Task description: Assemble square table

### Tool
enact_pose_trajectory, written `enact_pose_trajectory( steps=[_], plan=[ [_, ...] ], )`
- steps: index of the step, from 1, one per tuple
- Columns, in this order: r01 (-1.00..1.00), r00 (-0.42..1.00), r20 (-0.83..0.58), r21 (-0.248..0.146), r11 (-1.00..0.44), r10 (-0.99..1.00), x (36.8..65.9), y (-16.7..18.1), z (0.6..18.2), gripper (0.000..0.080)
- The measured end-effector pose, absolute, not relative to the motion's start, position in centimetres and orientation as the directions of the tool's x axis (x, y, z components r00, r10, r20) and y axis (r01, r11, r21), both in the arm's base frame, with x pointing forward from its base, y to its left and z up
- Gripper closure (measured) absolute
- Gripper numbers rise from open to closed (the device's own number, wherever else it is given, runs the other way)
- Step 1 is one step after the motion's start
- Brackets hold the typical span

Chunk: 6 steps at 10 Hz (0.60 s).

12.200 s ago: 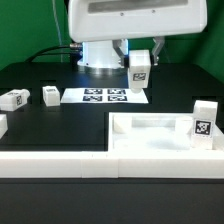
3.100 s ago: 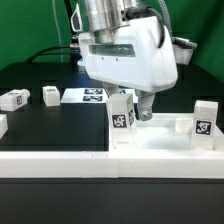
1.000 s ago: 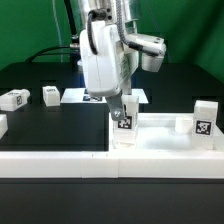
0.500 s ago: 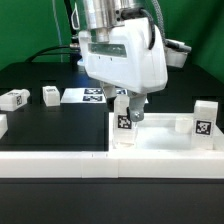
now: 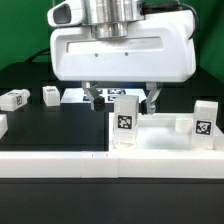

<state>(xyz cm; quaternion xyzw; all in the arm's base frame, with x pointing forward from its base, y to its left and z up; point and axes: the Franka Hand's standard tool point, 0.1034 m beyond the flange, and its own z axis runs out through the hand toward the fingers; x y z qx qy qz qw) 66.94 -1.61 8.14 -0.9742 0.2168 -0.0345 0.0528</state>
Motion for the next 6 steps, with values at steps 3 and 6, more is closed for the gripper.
enact_pose_trajectory(
  steps=[3, 6],
  plan=[
    [-0.433, 0.897, 0.044, -0.119, -0.893, -0.441, 66.96, -1.66, 8.14, 0.0297],
    [-0.555, 0.827, 0.026, -0.124, -0.823, -0.562, 66.94, -1.68, 8.12, 0.0512]
  ],
)
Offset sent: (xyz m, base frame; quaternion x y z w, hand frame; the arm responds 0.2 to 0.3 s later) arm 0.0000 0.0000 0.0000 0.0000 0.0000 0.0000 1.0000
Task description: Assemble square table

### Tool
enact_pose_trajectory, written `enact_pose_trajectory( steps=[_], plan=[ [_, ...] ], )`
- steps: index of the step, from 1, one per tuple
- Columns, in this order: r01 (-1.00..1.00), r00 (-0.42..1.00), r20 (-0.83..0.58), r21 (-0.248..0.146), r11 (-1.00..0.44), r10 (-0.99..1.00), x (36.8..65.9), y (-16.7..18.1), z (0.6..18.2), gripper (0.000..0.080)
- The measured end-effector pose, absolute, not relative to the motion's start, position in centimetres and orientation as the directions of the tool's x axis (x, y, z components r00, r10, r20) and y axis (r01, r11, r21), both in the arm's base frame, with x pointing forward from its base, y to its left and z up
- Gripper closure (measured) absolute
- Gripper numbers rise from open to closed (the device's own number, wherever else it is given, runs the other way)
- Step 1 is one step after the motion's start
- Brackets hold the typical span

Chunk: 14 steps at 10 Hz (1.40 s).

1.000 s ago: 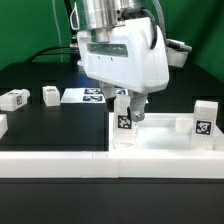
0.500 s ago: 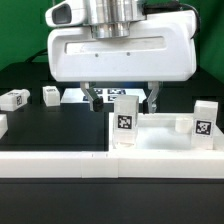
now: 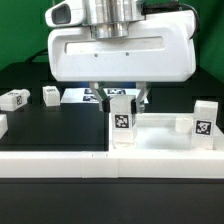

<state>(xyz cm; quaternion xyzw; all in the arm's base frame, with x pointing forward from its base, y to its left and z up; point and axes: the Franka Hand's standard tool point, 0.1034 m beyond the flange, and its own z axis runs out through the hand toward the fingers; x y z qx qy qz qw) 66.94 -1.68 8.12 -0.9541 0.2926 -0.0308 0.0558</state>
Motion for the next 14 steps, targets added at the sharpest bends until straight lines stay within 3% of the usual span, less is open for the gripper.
enact_pose_trajectory(
  steps=[2, 3, 5, 7, 8, 9, 11, 12, 13, 14],
  plan=[
    [-0.675, 0.732, 0.009, -0.126, -0.727, -0.682, 66.9, -1.7, 8.1, 0.0512],
    [-0.782, 0.616, -0.002, -0.122, -0.611, -0.788, 66.8, -1.7, 8.1, 0.0512],
    [-0.944, 0.318, -0.038, -0.108, -0.313, -0.947, 66.7, -1.7, 8.0, 0.0512],
    [-0.984, -0.148, -0.090, -0.084, 0.156, -0.985, 66.7, -1.0, 8.0, 0.0511],
    [-0.946, -0.305, -0.120, -0.077, 0.315, -0.945, 66.8, -0.7, 8.0, 0.0509],
    [-0.925, -0.362, -0.128, -0.070, 0.373, -0.923, 66.8, -0.7, 8.0, 0.0509],
    [-0.941, -0.319, -0.125, -0.076, 0.330, -0.939, 66.8, -0.7, 8.0, 0.0499],
    [-0.955, -0.274, -0.116, -0.081, 0.284, -0.955, 66.8, -0.7, 7.9, 0.0319],
    [-0.993, -0.050, -0.084, -0.099, 0.058, -0.995, 66.8, -0.8, 7.9, 0.0188],
    [-0.988, 0.114, -0.067, -0.108, -0.106, -0.991, 66.8, -0.6, 8.0, 0.0188]
  ],
)
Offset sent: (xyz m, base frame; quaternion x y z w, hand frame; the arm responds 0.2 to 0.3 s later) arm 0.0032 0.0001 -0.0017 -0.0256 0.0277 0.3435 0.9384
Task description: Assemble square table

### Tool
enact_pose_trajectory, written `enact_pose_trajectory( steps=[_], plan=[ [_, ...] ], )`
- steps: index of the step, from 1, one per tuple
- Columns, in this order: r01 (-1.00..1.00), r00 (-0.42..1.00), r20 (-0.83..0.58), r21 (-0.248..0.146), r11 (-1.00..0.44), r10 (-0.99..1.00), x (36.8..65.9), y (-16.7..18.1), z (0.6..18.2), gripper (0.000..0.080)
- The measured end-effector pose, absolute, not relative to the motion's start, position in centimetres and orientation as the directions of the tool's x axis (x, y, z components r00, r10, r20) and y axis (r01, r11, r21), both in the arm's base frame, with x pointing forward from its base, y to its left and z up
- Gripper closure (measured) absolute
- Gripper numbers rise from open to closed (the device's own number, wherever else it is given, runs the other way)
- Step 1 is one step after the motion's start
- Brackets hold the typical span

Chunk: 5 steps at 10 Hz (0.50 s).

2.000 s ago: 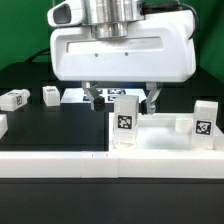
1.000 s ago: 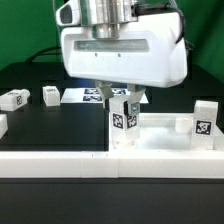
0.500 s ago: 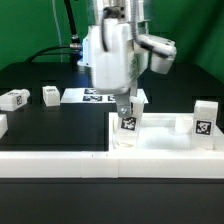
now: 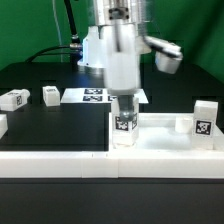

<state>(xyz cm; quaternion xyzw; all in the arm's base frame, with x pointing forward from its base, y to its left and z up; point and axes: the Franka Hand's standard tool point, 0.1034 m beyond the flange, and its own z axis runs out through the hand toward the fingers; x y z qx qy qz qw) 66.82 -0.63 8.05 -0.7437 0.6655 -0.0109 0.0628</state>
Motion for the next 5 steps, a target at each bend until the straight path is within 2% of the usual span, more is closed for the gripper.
enact_pose_trajectory(
  steps=[2, 4, 5],
  plan=[
    [-0.963, 0.252, -0.052, -0.116, -0.245, -0.966, 66.81, -0.60, 8.00, 0.0152],
    [-0.918, 0.384, -0.032, -0.120, -0.378, -0.923, 66.79, -0.71, 7.99, 0.0152],
    [-0.842, 0.532, 0.000, -0.107, -0.529, -0.847, 66.70, -0.87, 7.85, 0.0151]
  ],
)
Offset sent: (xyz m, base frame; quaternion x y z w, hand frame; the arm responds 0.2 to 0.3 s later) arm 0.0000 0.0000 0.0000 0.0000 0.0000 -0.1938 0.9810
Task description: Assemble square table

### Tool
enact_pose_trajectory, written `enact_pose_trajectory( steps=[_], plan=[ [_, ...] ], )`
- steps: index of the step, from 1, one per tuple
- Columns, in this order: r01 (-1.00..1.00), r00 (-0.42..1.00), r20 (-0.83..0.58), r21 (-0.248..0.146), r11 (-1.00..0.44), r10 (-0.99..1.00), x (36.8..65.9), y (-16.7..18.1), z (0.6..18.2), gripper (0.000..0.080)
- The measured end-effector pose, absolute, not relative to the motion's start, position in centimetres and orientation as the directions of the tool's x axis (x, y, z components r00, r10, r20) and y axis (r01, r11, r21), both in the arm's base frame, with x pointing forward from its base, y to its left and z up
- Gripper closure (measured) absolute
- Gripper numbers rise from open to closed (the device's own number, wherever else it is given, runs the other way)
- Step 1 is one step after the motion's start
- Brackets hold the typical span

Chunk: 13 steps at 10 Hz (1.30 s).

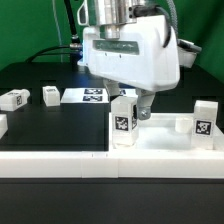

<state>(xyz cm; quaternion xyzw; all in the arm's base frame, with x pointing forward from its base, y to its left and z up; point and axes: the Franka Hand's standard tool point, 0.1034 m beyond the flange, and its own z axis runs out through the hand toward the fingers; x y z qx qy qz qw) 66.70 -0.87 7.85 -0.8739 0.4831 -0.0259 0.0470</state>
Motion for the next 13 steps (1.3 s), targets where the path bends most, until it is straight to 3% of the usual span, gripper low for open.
enact_pose_trajectory(
  steps=[1, 3, 5, 6, 7, 10, 13],
  plan=[
    [-0.703, 0.707, 0.038, -0.071, -0.708, -0.706, 66.50, -0.85, 7.44, 0.0151],
    [-0.697, 0.713, 0.037, -0.070, -0.713, -0.700, 66.46, -0.71, 7.27, 0.0151],
    [-0.707, 0.704, 0.036, -0.069, -0.704, -0.710, 66.44, -0.72, 7.23, 0.0420],
    [-0.738, 0.671, 0.033, -0.071, -0.671, -0.741, 66.44, -0.69, 7.22, 0.0420],
    [-0.780, 0.622, 0.028, -0.073, -0.622, -0.783, 66.44, -0.67, 7.22, 0.0512],
    [-0.900, 0.428, 0.010, -0.079, -0.428, -0.904, 66.46, -0.64, 7.22, 0.0512],
    [-0.994, -0.056, -0.054, -0.095, 0.061, -0.997, 66.71, -0.10, 6.97, 0.0512]
  ],
)
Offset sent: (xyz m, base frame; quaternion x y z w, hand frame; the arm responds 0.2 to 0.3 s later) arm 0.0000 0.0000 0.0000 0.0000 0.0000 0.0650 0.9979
